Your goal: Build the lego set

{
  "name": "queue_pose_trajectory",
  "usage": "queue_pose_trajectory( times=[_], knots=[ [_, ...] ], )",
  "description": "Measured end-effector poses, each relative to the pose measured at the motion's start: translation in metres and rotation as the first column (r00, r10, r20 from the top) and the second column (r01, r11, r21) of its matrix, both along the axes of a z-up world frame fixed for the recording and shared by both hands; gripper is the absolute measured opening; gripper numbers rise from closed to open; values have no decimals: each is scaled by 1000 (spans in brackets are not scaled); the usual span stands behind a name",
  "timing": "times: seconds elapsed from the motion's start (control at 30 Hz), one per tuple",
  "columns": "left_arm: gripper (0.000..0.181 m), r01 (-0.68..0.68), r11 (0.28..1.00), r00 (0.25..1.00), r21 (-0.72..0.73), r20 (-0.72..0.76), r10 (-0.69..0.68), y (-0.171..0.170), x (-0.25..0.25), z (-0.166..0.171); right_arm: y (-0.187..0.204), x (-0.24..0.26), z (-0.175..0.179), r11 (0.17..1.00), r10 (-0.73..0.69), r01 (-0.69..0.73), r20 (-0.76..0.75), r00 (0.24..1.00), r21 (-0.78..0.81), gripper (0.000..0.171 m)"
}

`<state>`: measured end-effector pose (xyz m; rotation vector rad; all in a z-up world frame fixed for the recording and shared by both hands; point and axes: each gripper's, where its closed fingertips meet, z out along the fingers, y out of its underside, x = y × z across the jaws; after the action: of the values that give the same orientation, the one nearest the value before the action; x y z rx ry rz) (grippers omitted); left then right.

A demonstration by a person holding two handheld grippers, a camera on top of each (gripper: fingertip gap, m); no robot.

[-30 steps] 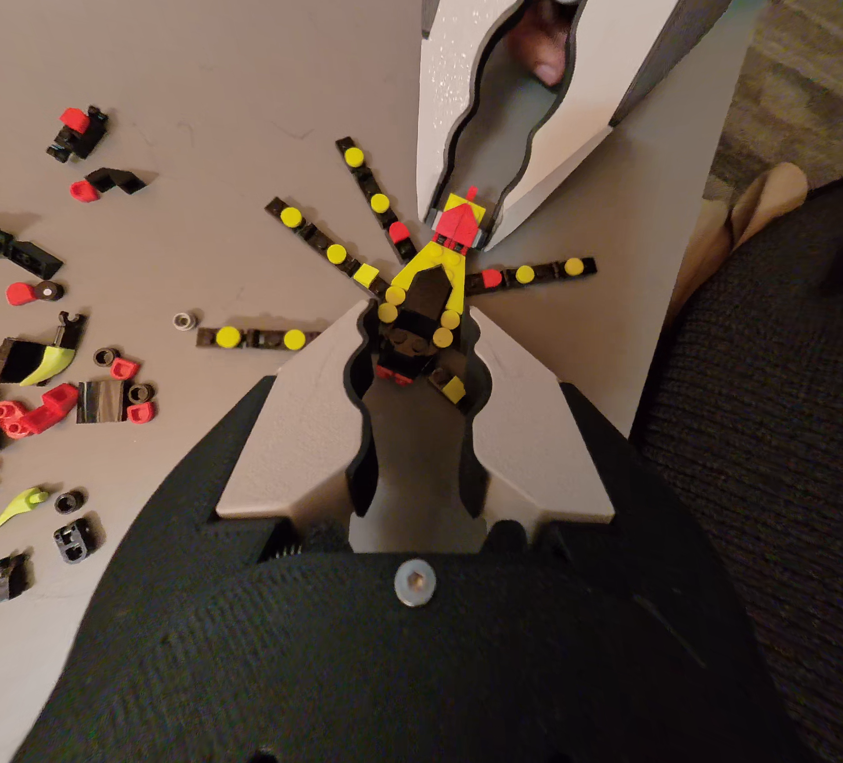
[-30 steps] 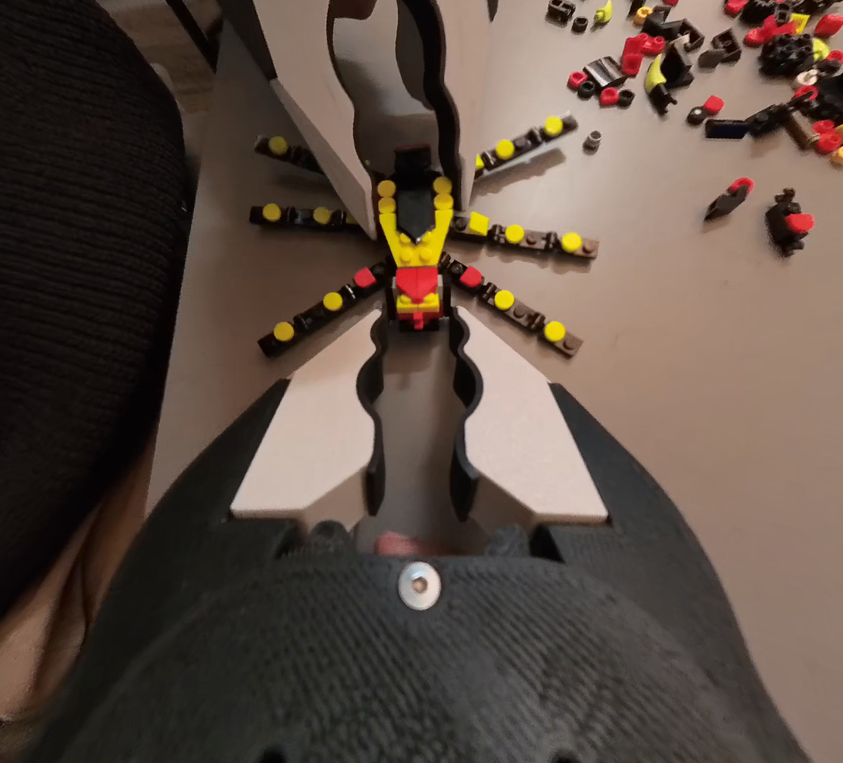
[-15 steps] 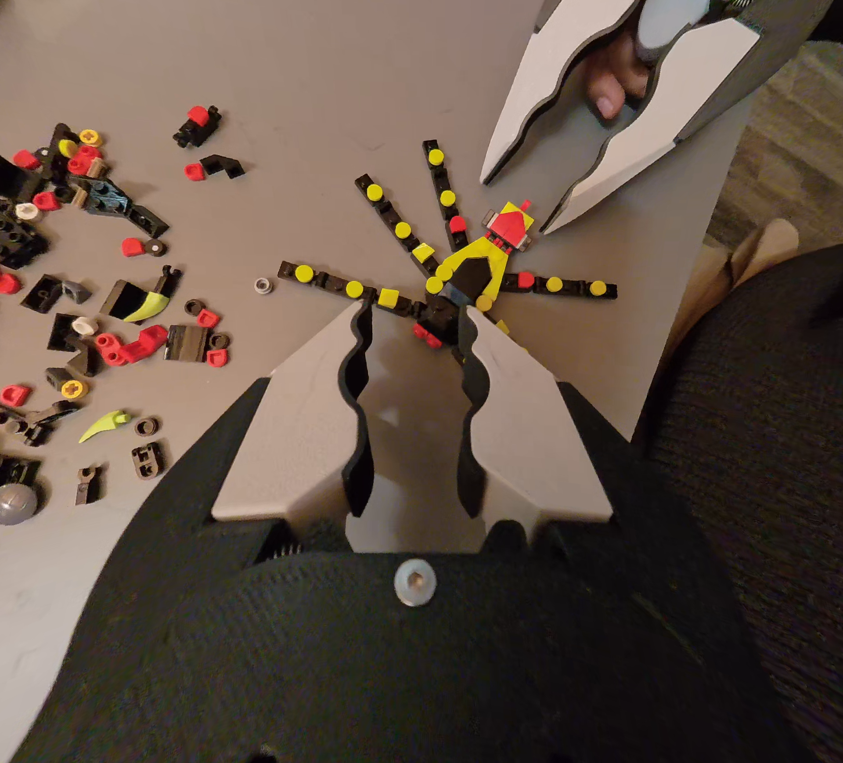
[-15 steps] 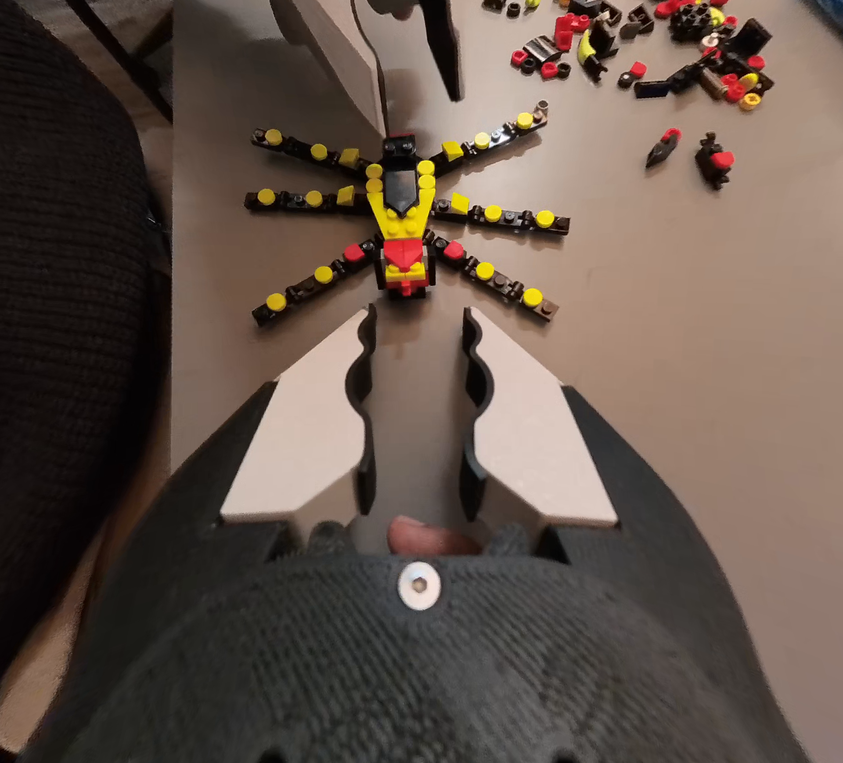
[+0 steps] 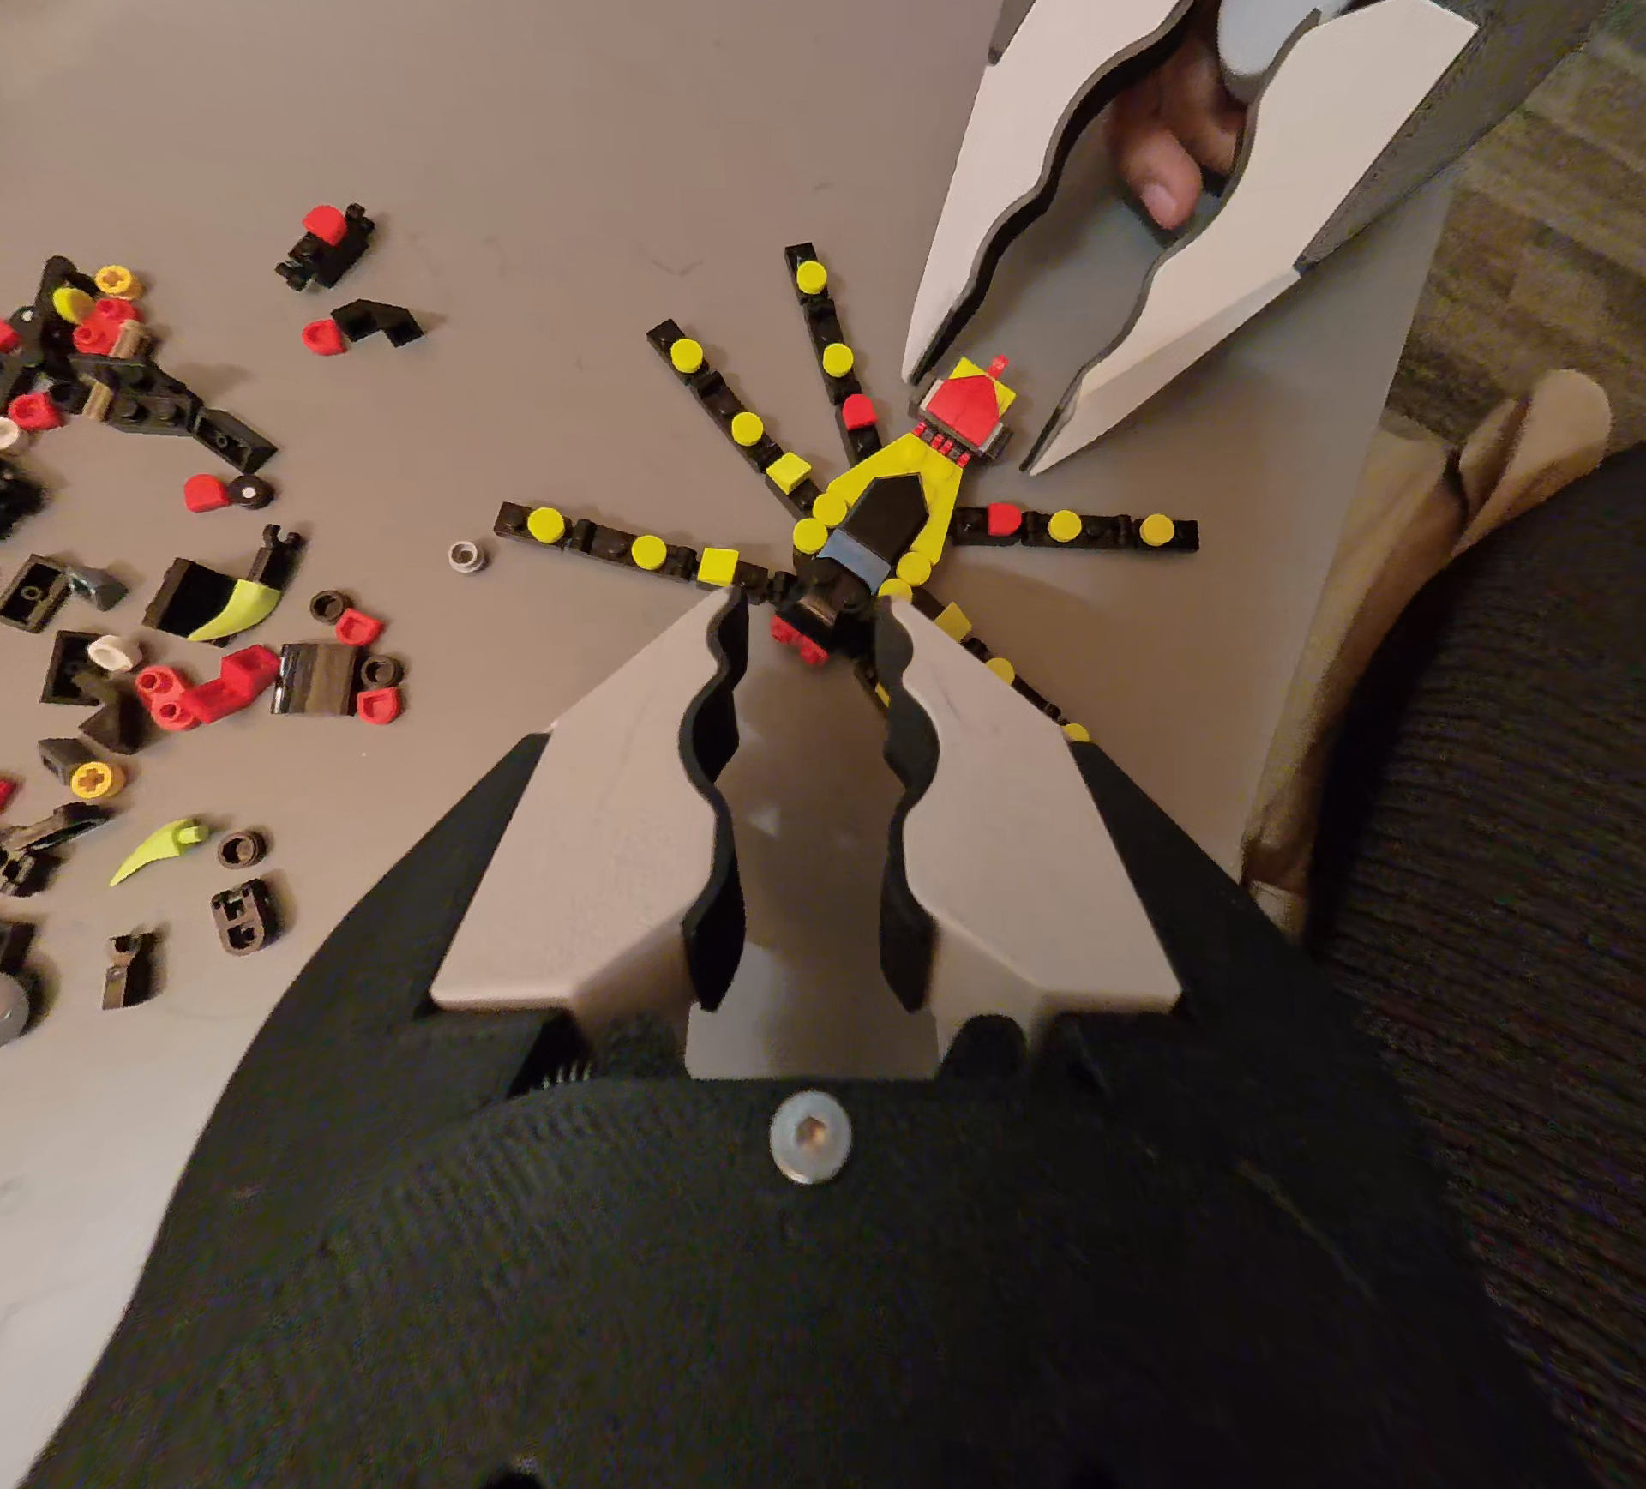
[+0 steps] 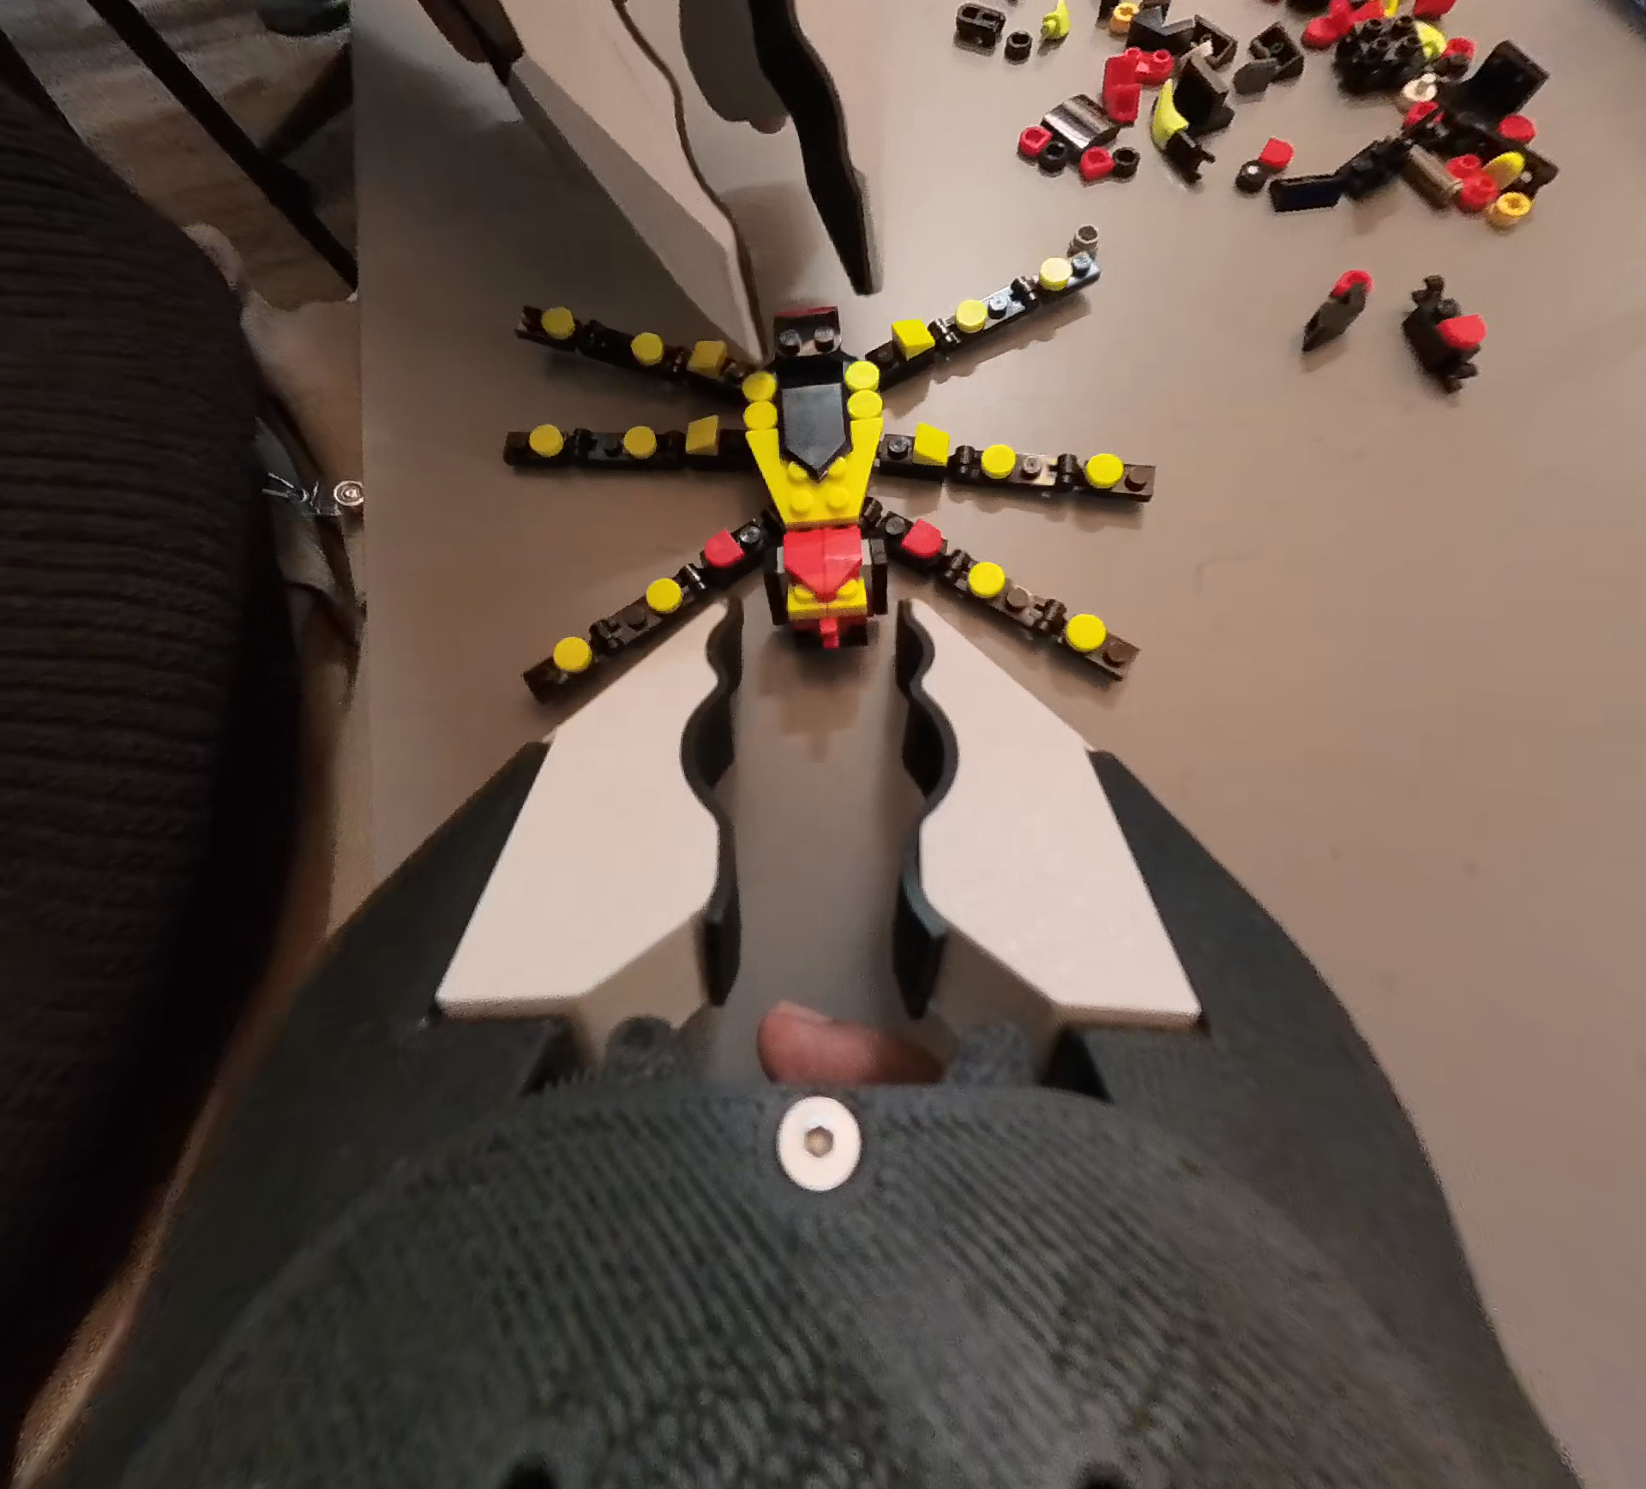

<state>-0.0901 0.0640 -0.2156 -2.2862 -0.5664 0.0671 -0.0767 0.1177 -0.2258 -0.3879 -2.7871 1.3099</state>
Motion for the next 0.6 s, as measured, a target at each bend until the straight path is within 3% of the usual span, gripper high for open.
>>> queue_pose_trajectory(
  times=[0.6],
  knots=[
    [24,-10,1000,1000,2,-20,10,-3,-3,2,5,-2,2,995,-78,83,-80,994,62,30]
  ],
)
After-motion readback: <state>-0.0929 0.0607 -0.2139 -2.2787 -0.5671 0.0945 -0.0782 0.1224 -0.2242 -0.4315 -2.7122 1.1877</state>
